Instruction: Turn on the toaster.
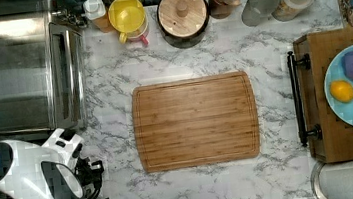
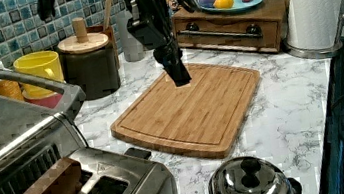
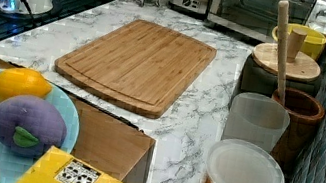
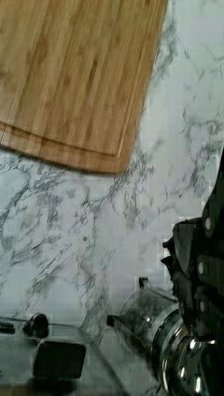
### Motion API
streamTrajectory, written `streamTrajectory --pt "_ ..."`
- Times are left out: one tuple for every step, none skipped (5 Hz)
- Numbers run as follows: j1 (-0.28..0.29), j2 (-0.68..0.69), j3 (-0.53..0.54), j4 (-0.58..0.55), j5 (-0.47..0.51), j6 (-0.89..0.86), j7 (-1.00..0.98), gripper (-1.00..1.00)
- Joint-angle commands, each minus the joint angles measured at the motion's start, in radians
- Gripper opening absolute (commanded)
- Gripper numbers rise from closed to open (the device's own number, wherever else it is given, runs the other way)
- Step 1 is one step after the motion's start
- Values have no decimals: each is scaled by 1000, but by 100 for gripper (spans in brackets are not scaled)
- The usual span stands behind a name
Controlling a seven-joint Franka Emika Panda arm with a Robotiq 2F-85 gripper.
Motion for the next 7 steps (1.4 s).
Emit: streamTrajectory --pt "18 -6 13 21 201 230 122 -100" --pt "43 24 39 21 197 289 172 -100" --pt "70 56 52 5 125 351 260 -100" --pt "3 68 117 -22 83 396 314 -100" --pt "20 63 84 -29 86 397 332 -100" --pt "8 46 90 -71 65 446 349 -100" --pt "-1 53 81 -74 68 446 342 -100"
